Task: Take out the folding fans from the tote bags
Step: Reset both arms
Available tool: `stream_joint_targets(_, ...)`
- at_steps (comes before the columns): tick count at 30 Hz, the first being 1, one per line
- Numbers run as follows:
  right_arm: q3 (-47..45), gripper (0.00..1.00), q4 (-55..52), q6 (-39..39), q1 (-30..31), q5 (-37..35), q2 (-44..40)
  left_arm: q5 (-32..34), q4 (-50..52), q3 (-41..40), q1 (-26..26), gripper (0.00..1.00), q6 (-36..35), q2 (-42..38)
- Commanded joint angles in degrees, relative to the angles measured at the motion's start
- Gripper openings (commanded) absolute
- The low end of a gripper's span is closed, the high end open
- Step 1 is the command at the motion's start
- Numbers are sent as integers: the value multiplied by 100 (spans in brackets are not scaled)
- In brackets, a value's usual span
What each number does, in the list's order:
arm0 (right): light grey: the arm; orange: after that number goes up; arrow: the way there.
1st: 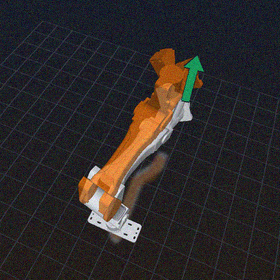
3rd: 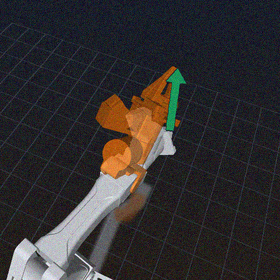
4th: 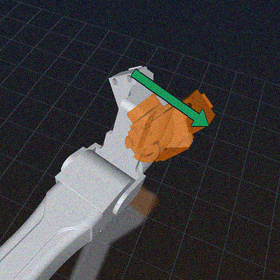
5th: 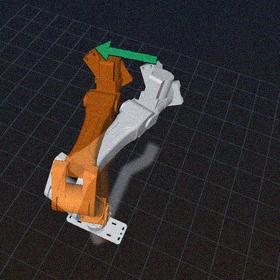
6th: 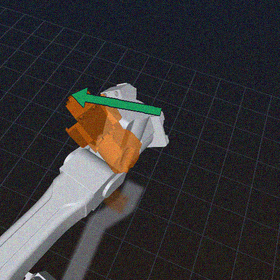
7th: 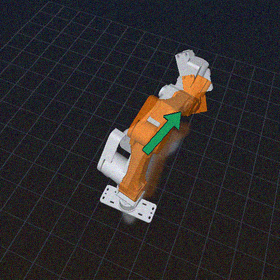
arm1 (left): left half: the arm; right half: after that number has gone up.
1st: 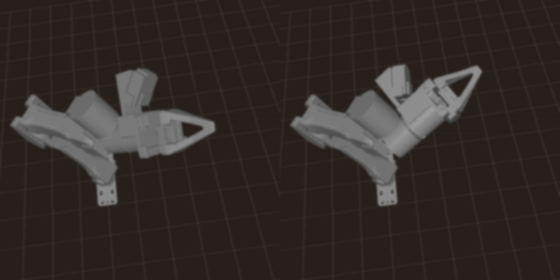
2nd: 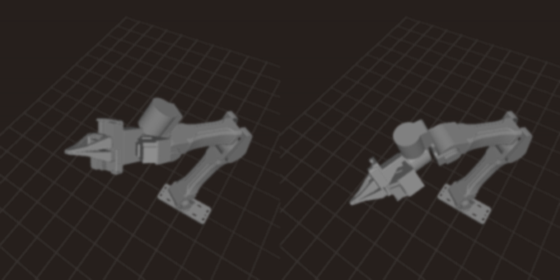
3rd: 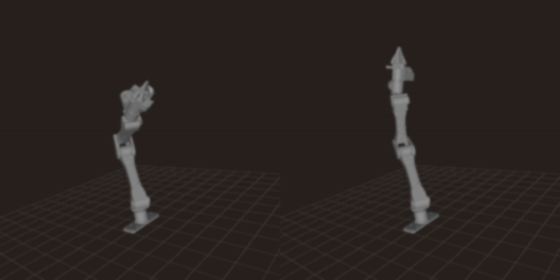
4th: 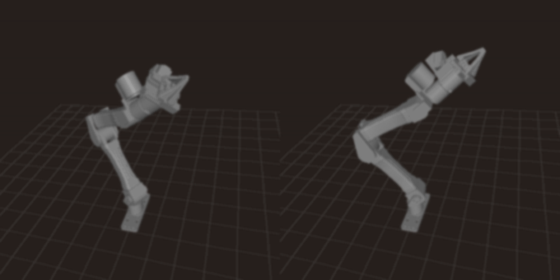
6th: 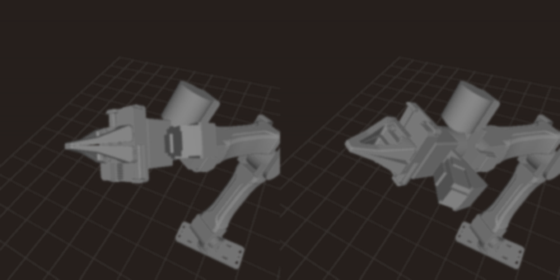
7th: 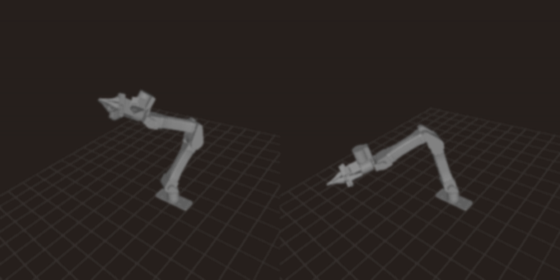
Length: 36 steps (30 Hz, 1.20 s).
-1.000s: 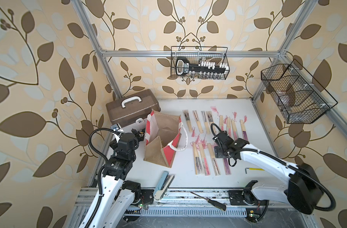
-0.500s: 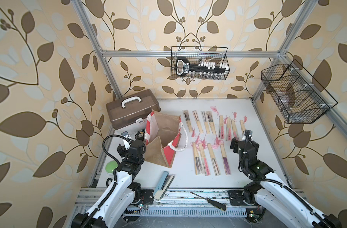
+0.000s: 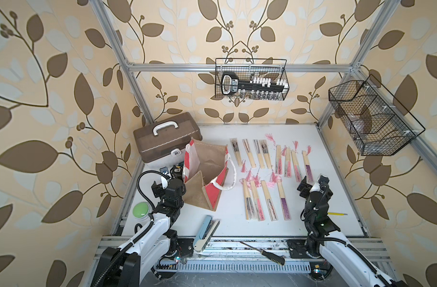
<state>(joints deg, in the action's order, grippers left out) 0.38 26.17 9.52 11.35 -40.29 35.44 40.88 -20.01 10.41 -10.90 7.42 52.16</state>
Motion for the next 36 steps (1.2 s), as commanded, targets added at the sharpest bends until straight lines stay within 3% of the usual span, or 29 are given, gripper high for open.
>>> stream_joint_targets(1, -202, 92, 1455, -286, -156, 279, 379, 3, -648, 209, 20, 96, -206, 392)
stream_joint_targets(8, -421, 92, 3172, -152, -851, 1286, 1505, -279, -2000, 230, 79, 96, -580, 1300)
stream_joint_targets(13, -324, 91, 4465, -295, -872, 1616, 2920, -562, -2629, 300, 167, 97, -751, 1831)
stream_joint_targets(16, -89, 88, 4486, -507, -829, 1950, 3389, -979, -2759, 307, 312, 97, -588, 1992)
stream_joint_targets(20, 5, 87, 4650, -644, -723, 2073, 3790, -1417, -4078, 207, 589, 97, -564, 2979)
stream_joint_targets(22, 63, 87, 5194, -737, -725, 2132, 4303, -1629, -3885, 343, 589, 97, -635, 3237)
stream_joint_targets(24, 289, 86, 4130, -658, -722, 2183, 3899, -1861, -3191, 629, 597, 97, -664, 3238)
stream_joint_targets(26, 480, 87, 4263, -667, -749, 2040, 4228, -2036, -2806, 895, 726, 99, -567, 3348)
stream_joint_targets(27, 801, 87, 3375, -549, -773, 2011, 4090, -2176, -2605, 1045, 826, 99, -521, 3433)
stream_joint_targets(29, 799, 98, 3706, -613, -836, 2168, 4249, -2475, -2292, 1186, 1023, 99, -397, 3418)
stream_joint_targets(30, 880, 98, 3307, -550, -827, 2107, 4125, -2497, -2281, 1191, 1045, 99, -392, 3418)
stream_joint_targets(36, 835, 100, 3409, -588, -782, 2068, 4117, -2497, -2358, 1156, 1046, 99, -388, 3397)
